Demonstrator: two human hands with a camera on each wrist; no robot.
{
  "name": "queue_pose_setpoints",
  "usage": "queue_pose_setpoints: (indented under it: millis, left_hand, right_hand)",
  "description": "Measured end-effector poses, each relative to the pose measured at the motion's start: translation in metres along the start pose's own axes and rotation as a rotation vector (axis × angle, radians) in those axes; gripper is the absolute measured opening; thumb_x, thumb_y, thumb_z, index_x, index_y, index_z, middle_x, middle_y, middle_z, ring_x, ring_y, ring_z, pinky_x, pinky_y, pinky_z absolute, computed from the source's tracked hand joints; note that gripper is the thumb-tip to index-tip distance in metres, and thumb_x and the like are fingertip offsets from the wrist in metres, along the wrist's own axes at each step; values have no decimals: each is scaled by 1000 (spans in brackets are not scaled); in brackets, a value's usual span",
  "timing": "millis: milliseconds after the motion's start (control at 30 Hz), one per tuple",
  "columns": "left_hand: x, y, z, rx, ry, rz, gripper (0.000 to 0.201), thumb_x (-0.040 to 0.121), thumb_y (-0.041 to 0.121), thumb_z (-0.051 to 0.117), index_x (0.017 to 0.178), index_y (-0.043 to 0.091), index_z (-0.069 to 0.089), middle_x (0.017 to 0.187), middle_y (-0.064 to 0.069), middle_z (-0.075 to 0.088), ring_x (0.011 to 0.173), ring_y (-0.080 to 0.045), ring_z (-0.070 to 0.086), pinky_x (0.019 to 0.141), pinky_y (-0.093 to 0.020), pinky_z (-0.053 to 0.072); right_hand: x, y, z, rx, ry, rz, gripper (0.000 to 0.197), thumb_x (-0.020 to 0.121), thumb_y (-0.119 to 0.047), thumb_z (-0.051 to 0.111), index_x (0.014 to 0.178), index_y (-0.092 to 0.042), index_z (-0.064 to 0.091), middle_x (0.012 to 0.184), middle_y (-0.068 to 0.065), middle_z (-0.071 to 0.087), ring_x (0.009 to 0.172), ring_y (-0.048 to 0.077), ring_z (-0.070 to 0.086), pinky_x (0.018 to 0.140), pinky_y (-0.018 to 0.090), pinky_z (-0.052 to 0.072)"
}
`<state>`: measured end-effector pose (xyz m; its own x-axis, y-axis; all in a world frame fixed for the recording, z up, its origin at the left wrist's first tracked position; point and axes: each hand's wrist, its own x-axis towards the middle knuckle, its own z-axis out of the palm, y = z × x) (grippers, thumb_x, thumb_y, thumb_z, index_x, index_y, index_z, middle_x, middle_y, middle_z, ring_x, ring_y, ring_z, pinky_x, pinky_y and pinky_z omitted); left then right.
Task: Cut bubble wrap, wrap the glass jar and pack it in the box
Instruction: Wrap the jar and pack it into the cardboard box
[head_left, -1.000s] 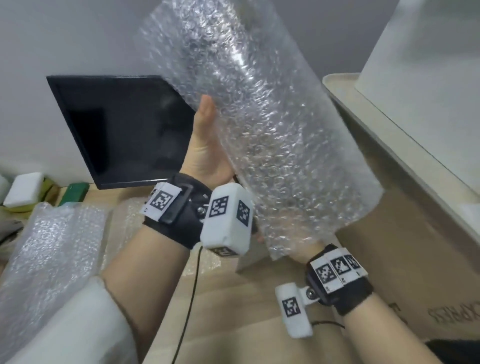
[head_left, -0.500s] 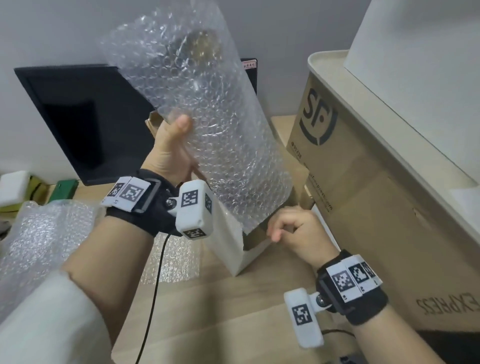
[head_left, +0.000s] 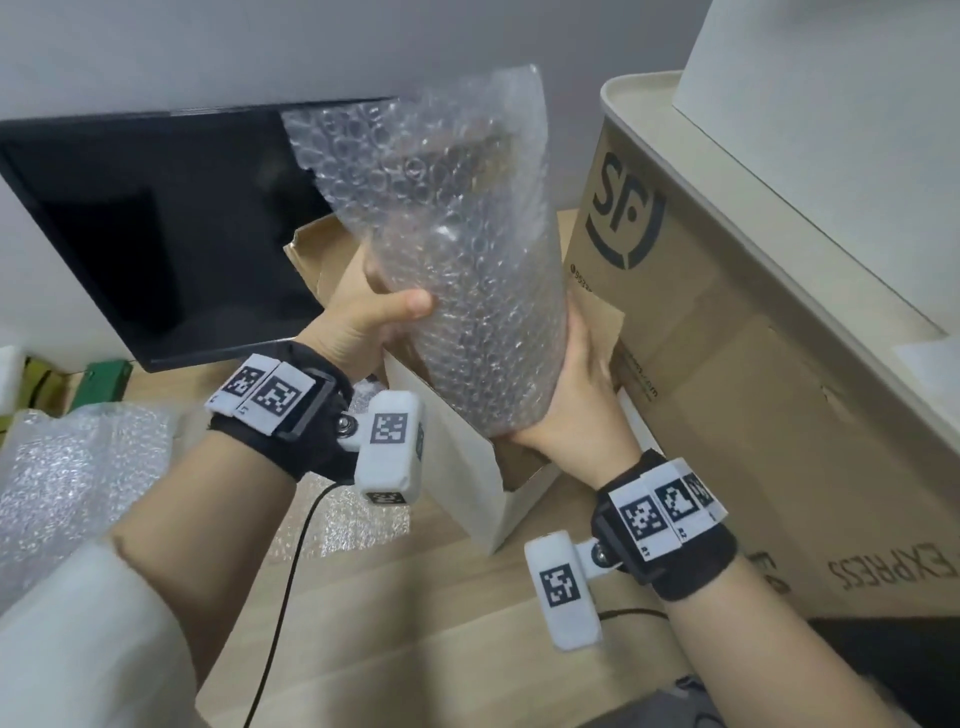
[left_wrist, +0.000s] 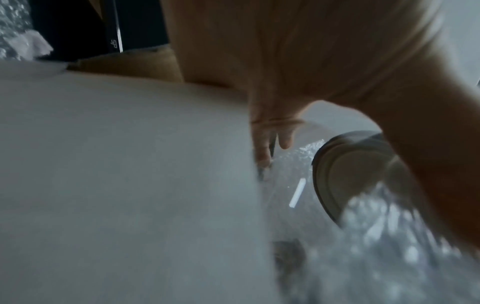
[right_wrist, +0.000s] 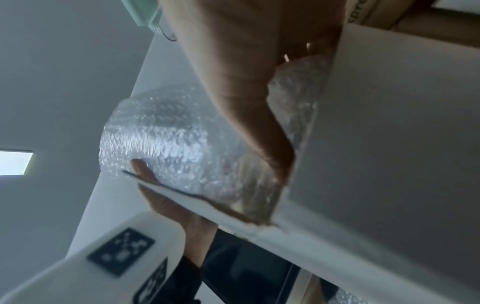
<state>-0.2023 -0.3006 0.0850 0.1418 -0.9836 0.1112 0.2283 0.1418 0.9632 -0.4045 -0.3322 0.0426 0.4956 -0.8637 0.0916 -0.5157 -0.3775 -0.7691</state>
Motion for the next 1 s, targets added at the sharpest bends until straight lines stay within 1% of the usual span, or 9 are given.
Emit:
queue_pose_setpoints:
  millis: [100, 200, 300, 433, 533, 667, 733, 867, 1000]
  left_hand:
    - [-5, -11, -7, -25, -16, -98, 115, 25, 34, 94, 126, 16, 42, 81, 4, 73, 71, -8, 69, 61, -23, 56]
    - [-6, -16, -11, 14, -49, -196, 144, 30, 6, 90, 147, 22, 9, 102, -4, 66, 81, -12, 70, 64, -23, 57]
    - [-6, -8, -5, 217, -154, -273, 113, 43, -9, 75, 136, 30, 25, 112, -3, 63, 90, -9, 68, 69, -17, 55]
    - [-7, 6, -1, 598, -353, -365, 44, 63, -10, 75, 90, 22, 62, 76, 21, 72, 77, 8, 66, 74, -8, 50]
    - [-9, 9, -4, 743, -390, -412, 33, 65, -2, 77, 85, 21, 65, 72, 20, 72, 73, 10, 64, 84, -9, 47]
    - [-6, 6, -2, 740, -358, -389, 40, 67, -4, 75, 90, 25, 61, 77, 20, 71, 77, 11, 64, 74, -5, 45]
    - [-1, 5, 3, 862, -469, -460, 48, 69, 3, 76, 112, 18, 60, 105, 12, 68, 102, 0, 60, 86, -10, 42]
    - [7, -1, -1, 986, -614, -628, 94, 53, 41, 80, 137, 29, 37, 143, 3, 38, 131, -15, 37, 113, -34, 27]
    - [3, -3, -4, 1022, -564, -598, 91, 50, 48, 80, 131, 33, 40, 143, 3, 37, 131, -15, 37, 111, -30, 28]
  right_hand:
    - [-3, 8, 1, -29, -90, 40, 136, 50, -44, 81, 137, -45, -23, 154, 9, 15, 139, 30, 26, 109, 55, 28]
    - [-2, 12, -11, 92, -260, 112, 144, 53, -28, 88, 136, -46, -29, 156, -2, 5, 141, 17, 17, 116, 45, 19]
    - [1, 5, -22, 338, -249, 135, 139, 54, -22, 89, 144, -35, -16, 153, -10, 13, 136, 5, 21, 109, 26, 21]
    - [-2, 1, -13, 311, -122, 154, 134, 52, -16, 90, 145, -28, -5, 147, -9, 22, 132, 5, 24, 107, 24, 24]
    - [-4, 0, -9, 190, -141, 146, 135, 44, -25, 93, 144, -33, 2, 148, -5, 16, 137, 14, 19, 115, 37, 20]
    - [-2, 0, -4, -126, -150, 127, 119, 43, -29, 93, 139, -15, 26, 136, 3, 18, 128, 13, 16, 111, 25, 14]
    - [-2, 3, 1, -270, -157, 115, 112, 46, -30, 91, 139, -13, 31, 130, 9, 34, 126, 26, 32, 110, 38, 28]
    - [-2, 4, 5, -455, -187, 123, 124, 60, -27, 86, 149, -24, 1, 136, 13, 39, 123, 37, 45, 99, 43, 41]
    - [1, 2, 3, -464, -277, 159, 129, 53, -43, 86, 148, -34, -1, 137, 11, 37, 125, 38, 41, 106, 46, 33]
